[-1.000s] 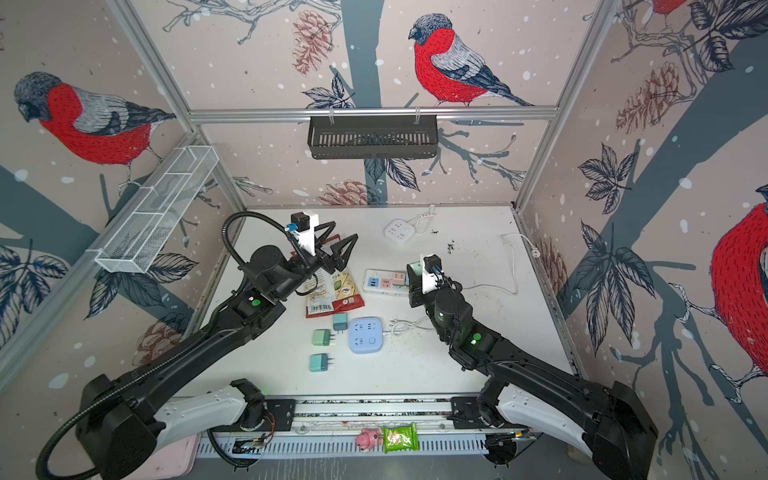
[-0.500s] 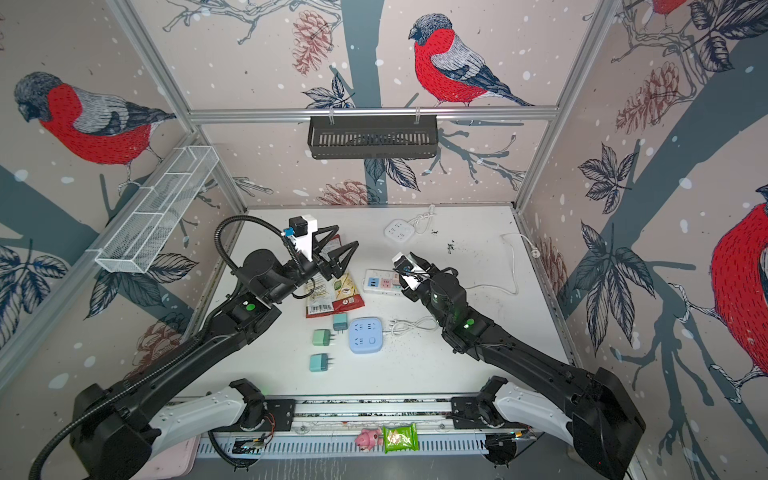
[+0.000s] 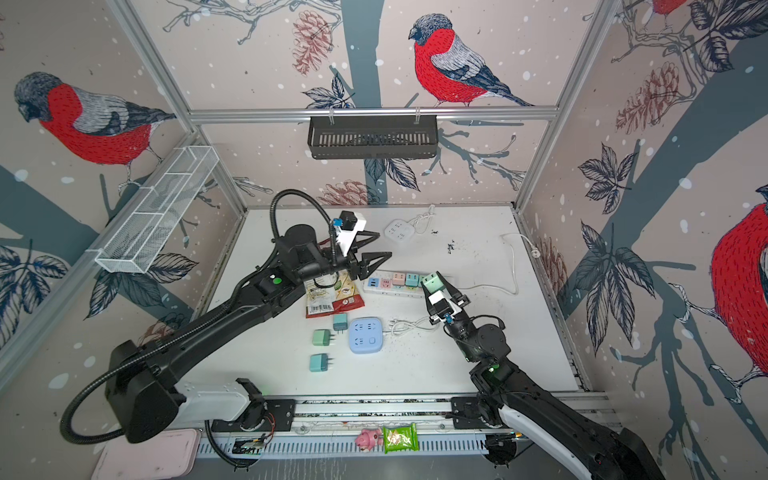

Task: Insert the plug
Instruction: 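Close the left gripper on the green charger held by the right gripper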

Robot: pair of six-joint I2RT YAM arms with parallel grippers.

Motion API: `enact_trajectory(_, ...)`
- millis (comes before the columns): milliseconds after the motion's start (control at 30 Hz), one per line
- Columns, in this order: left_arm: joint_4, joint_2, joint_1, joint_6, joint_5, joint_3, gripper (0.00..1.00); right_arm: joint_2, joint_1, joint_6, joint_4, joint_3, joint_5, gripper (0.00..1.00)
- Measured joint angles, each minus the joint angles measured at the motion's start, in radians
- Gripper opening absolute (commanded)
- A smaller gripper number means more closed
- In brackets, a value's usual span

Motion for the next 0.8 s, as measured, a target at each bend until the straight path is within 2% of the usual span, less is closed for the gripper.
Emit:
enact_trajectory(167, -0.112, 0.062, -0.072, 0.069, 0.029, 0.072, 0.66, 0.006, 0.028, -0.001, 0.02, 0.004, -0.021, 0.0)
enact_trajectory(467, -0.182, 0.082, -0.085, 0.106, 0.031, 0.089, 0.67, 0.055, 0.086, -0.039, 0.0, 0.034, -0.024, 0.0)
enact_trajectory(800, -0.26, 0.138, -0.099, 0.142, 0.008, 0.154, 0.66, 0.059, 0.104, -0.084, -0.032, 0.036, -0.014, 0.0)
